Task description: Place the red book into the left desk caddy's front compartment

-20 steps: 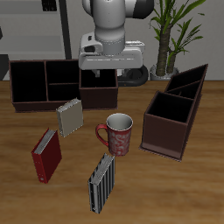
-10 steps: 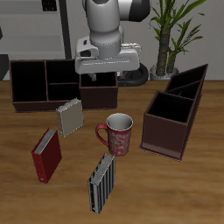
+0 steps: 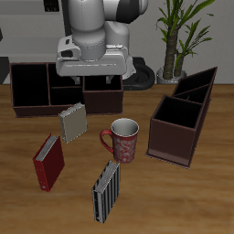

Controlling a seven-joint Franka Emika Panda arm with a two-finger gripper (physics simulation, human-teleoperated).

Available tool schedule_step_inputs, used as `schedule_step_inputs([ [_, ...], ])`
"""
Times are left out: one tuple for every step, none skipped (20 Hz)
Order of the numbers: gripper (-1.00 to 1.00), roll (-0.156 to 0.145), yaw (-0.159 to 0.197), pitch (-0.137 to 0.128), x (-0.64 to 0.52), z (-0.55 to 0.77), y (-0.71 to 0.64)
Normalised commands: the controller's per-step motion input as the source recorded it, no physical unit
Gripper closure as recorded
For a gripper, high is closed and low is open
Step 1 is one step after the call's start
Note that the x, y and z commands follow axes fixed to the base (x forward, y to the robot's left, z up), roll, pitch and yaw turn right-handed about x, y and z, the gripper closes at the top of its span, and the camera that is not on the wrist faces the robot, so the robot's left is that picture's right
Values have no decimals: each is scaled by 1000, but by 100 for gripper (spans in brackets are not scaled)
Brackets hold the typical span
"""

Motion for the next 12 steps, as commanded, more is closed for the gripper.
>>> schedule_step_inputs([
  [-100, -2, -12, -31, 309, 187, -588],
  [-100, 0, 0, 0, -28, -46, -90],
  [-100, -56, -62, 26, 356, 104, -647],
  [-100, -161, -92, -32, 354, 138, -782],
  [-100, -41, 52, -52, 367, 113, -563],
  [-100, -177, 23, 19, 515, 48, -896],
  [-100, 9, -92, 26, 296, 4, -434],
  [-100, -24, 26, 15, 416, 7, -537],
  [-100, -255, 103, -59, 417, 45, -725],
  [-100, -19, -49, -37, 367, 63, -475],
  [-100, 73, -15, -28, 356, 43, -370],
  [-100, -122, -7, -7, 449, 3, -616],
])
